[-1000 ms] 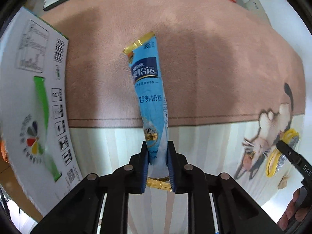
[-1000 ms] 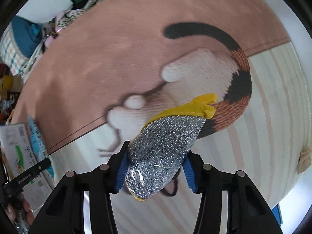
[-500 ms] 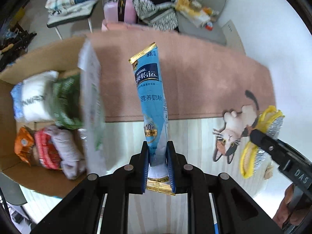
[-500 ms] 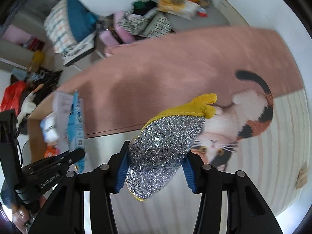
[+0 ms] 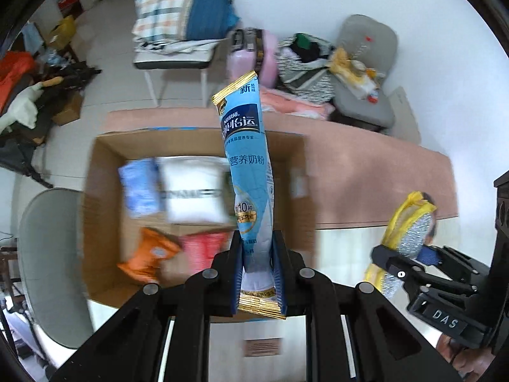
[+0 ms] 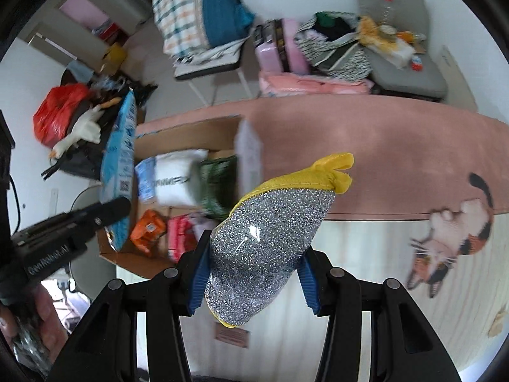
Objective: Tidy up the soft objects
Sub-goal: 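Carry the tube and sponge into the box and release them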
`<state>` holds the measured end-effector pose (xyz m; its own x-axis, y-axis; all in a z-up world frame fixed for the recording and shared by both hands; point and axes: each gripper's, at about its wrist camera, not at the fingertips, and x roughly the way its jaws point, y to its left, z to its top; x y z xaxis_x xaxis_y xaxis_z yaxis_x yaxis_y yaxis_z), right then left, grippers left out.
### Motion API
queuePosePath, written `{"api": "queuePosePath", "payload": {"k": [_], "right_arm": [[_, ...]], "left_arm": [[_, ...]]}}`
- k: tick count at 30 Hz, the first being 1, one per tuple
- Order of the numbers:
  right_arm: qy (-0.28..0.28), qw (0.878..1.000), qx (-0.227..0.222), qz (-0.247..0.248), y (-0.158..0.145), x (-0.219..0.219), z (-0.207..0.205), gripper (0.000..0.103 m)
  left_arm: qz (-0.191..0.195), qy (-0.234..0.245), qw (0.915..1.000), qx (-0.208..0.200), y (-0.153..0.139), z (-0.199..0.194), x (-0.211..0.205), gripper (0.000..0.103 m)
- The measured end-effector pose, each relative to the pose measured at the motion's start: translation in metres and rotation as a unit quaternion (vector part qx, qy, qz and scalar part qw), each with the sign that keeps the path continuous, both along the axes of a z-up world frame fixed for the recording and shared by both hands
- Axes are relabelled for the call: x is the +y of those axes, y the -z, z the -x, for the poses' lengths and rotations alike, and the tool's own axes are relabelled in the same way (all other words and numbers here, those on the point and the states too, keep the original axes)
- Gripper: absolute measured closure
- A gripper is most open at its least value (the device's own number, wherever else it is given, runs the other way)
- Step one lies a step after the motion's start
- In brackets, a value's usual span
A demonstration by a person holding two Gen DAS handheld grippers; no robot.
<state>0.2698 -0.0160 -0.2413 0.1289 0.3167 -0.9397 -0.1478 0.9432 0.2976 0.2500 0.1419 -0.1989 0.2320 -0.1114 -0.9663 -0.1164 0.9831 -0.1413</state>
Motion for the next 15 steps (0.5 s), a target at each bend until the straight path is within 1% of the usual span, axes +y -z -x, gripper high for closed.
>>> {"api": "queuePosePath", "payload": {"k": [4, 7, 11, 14, 15], "right_arm": [[-0.023, 0.999, 0.02, 0.02, 0.024, 0.047, -0.003, 0.051], [-0.04, 0.998, 0.038, 0.042, 0.048, 0.071, -0.005, 0.051], [-0.056, 0.993, 0.06, 0.082, 0.083, 0.09, -0.009, 0.051], [-0.067, 0.989, 0.074, 0.112, 0.107, 0.1, -0.01, 0.051], [-0.074, 0.985, 0.083, 0.13, 0.116, 0.104, -0.011, 0.051]], "left_arm": [[-0.02, -0.013, 0.9995, 0.021, 0.02, -0.001, 0.051, 0.089], [-0.026, -0.019, 0.9984, 0.046, 0.043, -0.004, 0.083, 0.089], [-0.044, -0.019, 0.9955, 0.082, 0.077, -0.01, 0.113, 0.089], [-0.039, -0.025, 0.9921, 0.117, 0.107, -0.015, 0.13, 0.088], [-0.044, -0.024, 0.9908, 0.126, 0.116, -0.017, 0.134, 0.086]]}}
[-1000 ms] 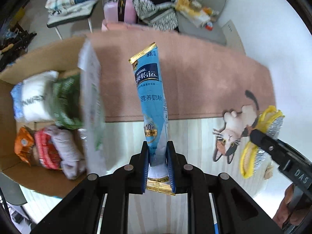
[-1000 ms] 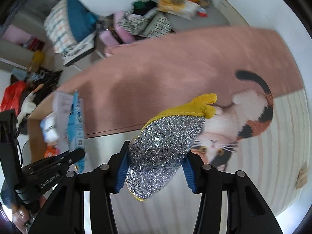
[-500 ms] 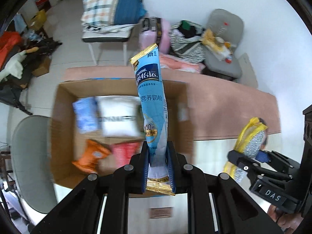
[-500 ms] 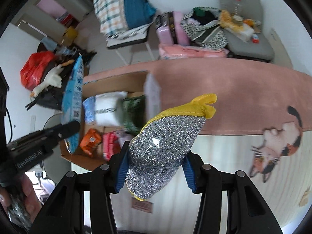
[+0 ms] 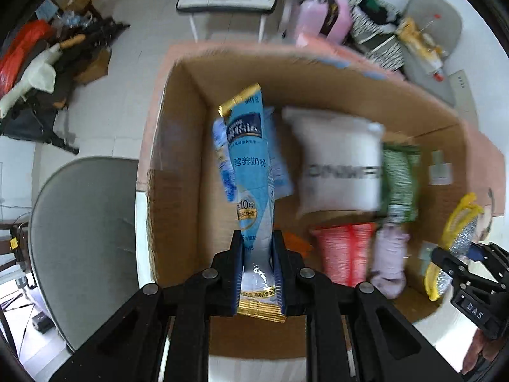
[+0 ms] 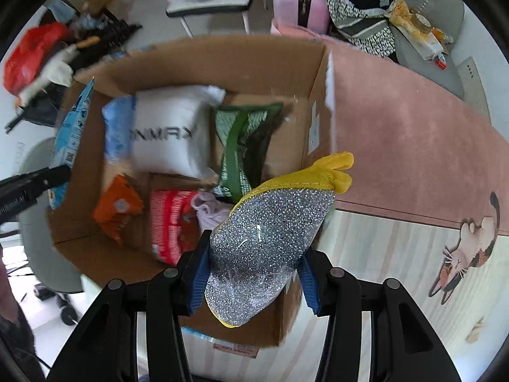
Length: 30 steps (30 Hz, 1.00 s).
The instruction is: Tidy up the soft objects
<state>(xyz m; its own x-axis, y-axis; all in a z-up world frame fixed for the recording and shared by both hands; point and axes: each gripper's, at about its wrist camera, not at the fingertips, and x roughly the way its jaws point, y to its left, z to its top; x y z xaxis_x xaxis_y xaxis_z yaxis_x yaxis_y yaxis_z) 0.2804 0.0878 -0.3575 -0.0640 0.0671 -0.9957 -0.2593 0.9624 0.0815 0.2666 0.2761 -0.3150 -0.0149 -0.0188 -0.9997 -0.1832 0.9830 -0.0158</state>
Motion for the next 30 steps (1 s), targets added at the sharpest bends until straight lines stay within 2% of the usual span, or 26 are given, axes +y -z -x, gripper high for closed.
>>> {"api": "queuePosePath", "payload": {"k": [3, 4, 7, 8, 12, 14, 15, 18, 20, 23, 25, 30], "right_arm": [[-0.011, 1.0, 0.015, 0.015, 0.011, 0.007, 0.0, 0.043], [-0.014, 0.999, 0.02, 0.023, 0.013, 0.01, 0.001, 0.042], [-0.014, 0.999, 0.017, 0.025, 0.012, 0.015, 0.004, 0.02], [-0.012, 0.999, 0.016, 0.025, 0.011, 0.015, 0.005, 0.019], [0.008, 1.0, 0.012, 0.015, 0.004, 0.01, 0.005, 0.017], [0.018, 1.0, 0.007, 0.012, -0.001, 0.008, 0.005, 0.008], [0.025, 1.0, 0.004, 0.007, -0.004, 0.008, 0.007, 0.007], [0.038, 0.999, -0.002, -0.006, -0.013, 0.005, 0.012, 0.006], [0.045, 0.999, -0.009, -0.014, -0.019, 0.005, 0.016, 0.0], [0.054, 0.998, -0.026, -0.018, -0.032, 0.007, 0.026, 0.0], [0.057, 0.997, -0.041, -0.017, -0.041, 0.008, 0.031, 0.0], [0.055, 0.997, -0.057, -0.011, -0.049, 0.011, 0.041, 0.0]], "left_arm": [[-0.014, -0.01, 0.9992, 0.036, 0.02, 0.001, 0.012, 0.082], [-0.008, -0.015, 0.9987, 0.047, 0.024, 0.001, 0.014, 0.081], [0.011, -0.025, 0.9981, 0.055, 0.029, 0.002, 0.018, 0.072], [0.012, -0.025, 0.9982, 0.052, 0.028, 0.003, 0.018, 0.071], [0.01, -0.023, 0.9993, 0.029, 0.012, 0.008, 0.014, 0.052], [0.01, -0.024, 0.9996, 0.012, 0.001, 0.011, 0.011, 0.045], [0.007, -0.022, 0.9997, 0.004, -0.005, 0.014, 0.009, 0.041], [-0.001, -0.011, 0.9998, -0.018, -0.023, 0.023, -0.002, 0.039], [0.001, -0.005, 0.9995, -0.032, -0.034, 0.032, -0.008, 0.037], [-0.01, 0.003, 0.9985, -0.054, -0.048, 0.037, -0.017, 0.02], [-0.021, 0.002, 0.9972, -0.071, -0.057, 0.045, -0.021, 0.005], [-0.023, -0.003, 0.9961, -0.085, -0.066, 0.052, -0.027, 0.002]]}}
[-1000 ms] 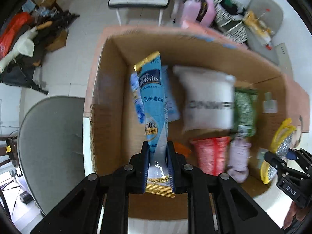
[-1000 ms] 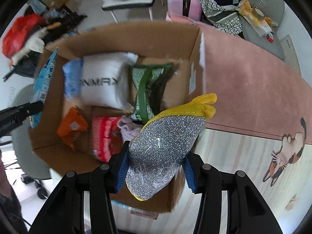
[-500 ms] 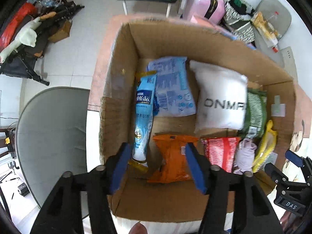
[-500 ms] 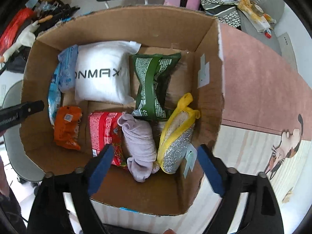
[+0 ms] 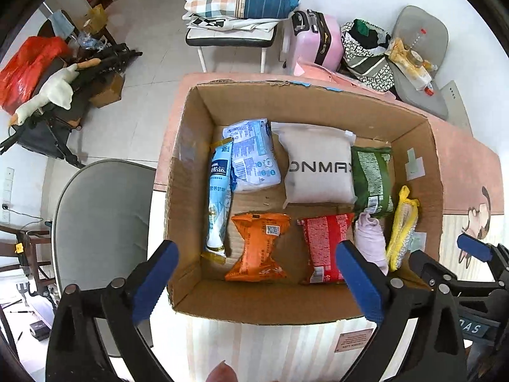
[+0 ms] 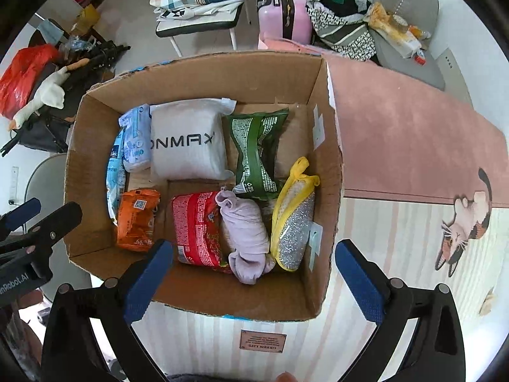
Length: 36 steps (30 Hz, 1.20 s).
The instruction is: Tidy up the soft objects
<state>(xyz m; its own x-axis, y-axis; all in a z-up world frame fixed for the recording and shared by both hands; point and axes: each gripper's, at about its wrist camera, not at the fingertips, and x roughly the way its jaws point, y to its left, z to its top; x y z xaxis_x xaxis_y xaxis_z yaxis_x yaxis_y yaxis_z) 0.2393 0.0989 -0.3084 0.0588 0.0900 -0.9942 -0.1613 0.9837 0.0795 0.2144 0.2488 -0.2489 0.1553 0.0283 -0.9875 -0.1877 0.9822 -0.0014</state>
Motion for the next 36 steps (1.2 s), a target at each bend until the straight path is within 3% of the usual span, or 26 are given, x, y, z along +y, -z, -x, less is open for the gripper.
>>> {"api": "queuePosePath", "payload": {"k": [7, 11, 15, 27, 36], "right_arm": [[0.0, 1.0, -0.006, 0.007, -0.003, -0.002, 0.012, 0.0], [0.007, 1.0, -0.025, 0.003, -0.023, -0.01, 0.021, 0.0], [0.015, 0.998, -0.06, -0.003, -0.057, -0.021, 0.034, 0.0], [0.005, 0.988, -0.154, -0.025, -0.177, -0.047, 0.107, 0.0], [0.007, 0.977, -0.211, -0.032, -0.245, -0.07, 0.168, 0.0]], "left_arm": [[-0.002, -0.003, 1.0, 0.001, -0.001, 0.01, -0.008, 0.001], [-0.008, 0.001, 0.9998, -0.016, -0.018, 0.021, -0.017, 0.001], [-0.026, 0.004, 0.9988, -0.041, -0.049, 0.037, -0.028, 0.001], [-0.019, 0.014, 0.9912, -0.13, -0.152, 0.097, -0.053, 0.001], [-0.024, 0.01, 0.9839, -0.177, -0.205, 0.149, -0.061, 0.001]]}}
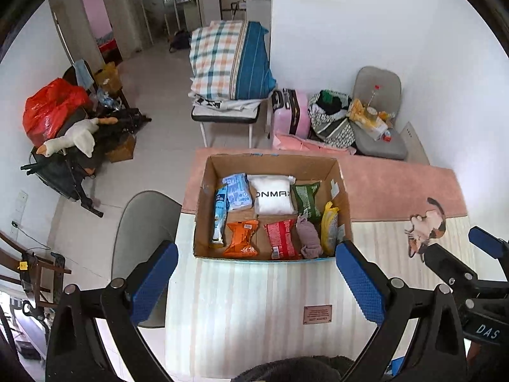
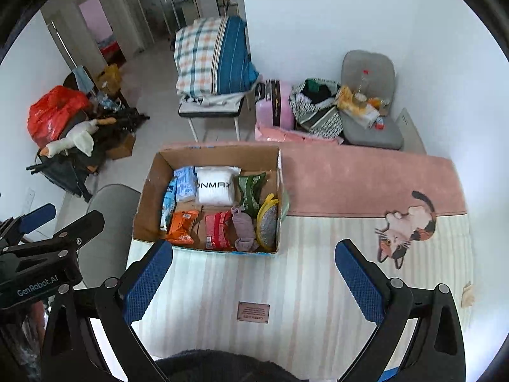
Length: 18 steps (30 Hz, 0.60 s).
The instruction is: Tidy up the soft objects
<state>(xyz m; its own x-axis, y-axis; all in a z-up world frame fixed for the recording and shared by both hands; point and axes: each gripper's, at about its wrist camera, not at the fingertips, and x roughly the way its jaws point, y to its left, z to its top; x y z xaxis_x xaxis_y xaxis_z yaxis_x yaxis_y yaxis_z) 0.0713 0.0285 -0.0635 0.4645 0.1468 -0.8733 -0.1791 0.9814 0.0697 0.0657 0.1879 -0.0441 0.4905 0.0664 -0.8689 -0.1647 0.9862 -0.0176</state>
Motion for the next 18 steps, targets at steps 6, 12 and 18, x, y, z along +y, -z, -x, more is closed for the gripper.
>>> {"api": "queuePosePath", "payload": {"k": [6, 12, 18], "right_arm": [[-0.002, 1.0, -0.023, 0.002, -0.032, -0.009, 0.023, 0.0], [-0.007, 0.999, -0.033, 0.004, -0.049, -0.011, 0.037, 0.0], [0.004, 0.999, -0.042, 0.008, -0.051, -0.014, 0.035, 0.0]], "left_arm": [[0.003, 0.001, 0.9998, -0.018, -0.02, 0.018, -0.005, 0.001], [-0.01, 0.002, 0.9994, -0.032, -0.031, 0.03, -0.01, 0.001], [-0.015, 0.003, 0.9993, -0.035, -0.029, 0.033, -0.015, 0.001]]}}
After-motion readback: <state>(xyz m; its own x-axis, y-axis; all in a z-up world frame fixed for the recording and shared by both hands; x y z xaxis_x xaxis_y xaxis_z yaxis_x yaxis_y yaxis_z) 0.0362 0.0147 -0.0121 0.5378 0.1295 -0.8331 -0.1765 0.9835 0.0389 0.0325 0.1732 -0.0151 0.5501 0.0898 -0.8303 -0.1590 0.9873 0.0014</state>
